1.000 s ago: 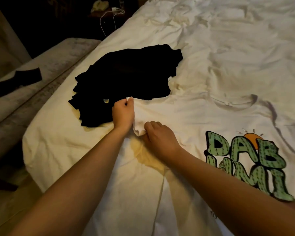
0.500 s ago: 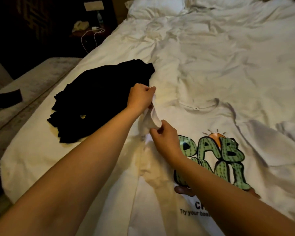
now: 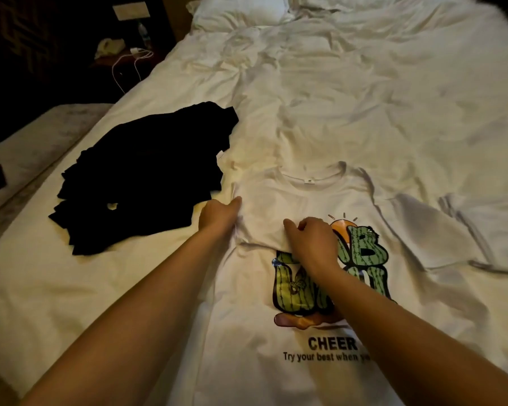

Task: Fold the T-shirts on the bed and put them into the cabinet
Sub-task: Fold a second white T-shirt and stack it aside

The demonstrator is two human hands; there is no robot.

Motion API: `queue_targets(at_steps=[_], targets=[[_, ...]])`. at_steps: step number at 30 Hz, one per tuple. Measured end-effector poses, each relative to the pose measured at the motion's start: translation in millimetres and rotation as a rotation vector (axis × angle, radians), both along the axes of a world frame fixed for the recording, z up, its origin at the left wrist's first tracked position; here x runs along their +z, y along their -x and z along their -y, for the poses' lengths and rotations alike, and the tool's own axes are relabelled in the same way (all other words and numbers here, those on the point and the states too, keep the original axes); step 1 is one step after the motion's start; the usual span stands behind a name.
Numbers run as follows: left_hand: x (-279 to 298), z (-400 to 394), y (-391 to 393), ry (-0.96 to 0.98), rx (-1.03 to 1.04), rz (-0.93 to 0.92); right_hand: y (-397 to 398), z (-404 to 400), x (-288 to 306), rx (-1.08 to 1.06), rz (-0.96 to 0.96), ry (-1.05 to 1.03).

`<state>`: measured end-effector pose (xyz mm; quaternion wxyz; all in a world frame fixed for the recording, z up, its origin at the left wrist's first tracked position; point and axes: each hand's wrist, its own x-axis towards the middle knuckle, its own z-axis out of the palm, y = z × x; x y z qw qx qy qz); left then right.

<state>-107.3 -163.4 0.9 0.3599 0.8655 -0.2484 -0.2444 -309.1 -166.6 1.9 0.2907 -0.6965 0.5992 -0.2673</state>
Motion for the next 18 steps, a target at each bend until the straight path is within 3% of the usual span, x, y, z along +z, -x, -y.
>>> queue_targets(at_steps=[4, 7, 9, 12, 15, 18], targets=[[3.7, 4.2, -1.3, -0.044, -0.156, 0.111, -4.0, 10.1, -2.7, 0.042, -0.025, -0.009], [1.7, 3.1, -3.6, -0.137, -0.209, 0.230, 0.3, 9.8, -6.0, 0.127, -0.224, 0.080], [-2.2, 0.6, -0.3, -0.184, -0.220, 0.441, 1.9, 10.7, -8.7, 0.130, -0.353, 0.235], [2.3, 2.6, 16.1, -0.054, -0.377, 0.788, -3.8, 14.3, -9.8, 0.082, -0.341, 0.392], [-5.9, 7.9, 33.5, -0.193, -0.708, 0.692, -13.1, 12.3, -12.3, 0.306, -0.383, 0.392], [-22.7, 5.6, 30.3, -0.341, -0.763, 0.557, -11.4, 11.7, -24.9, 0.448, -0.467, 0.228]])
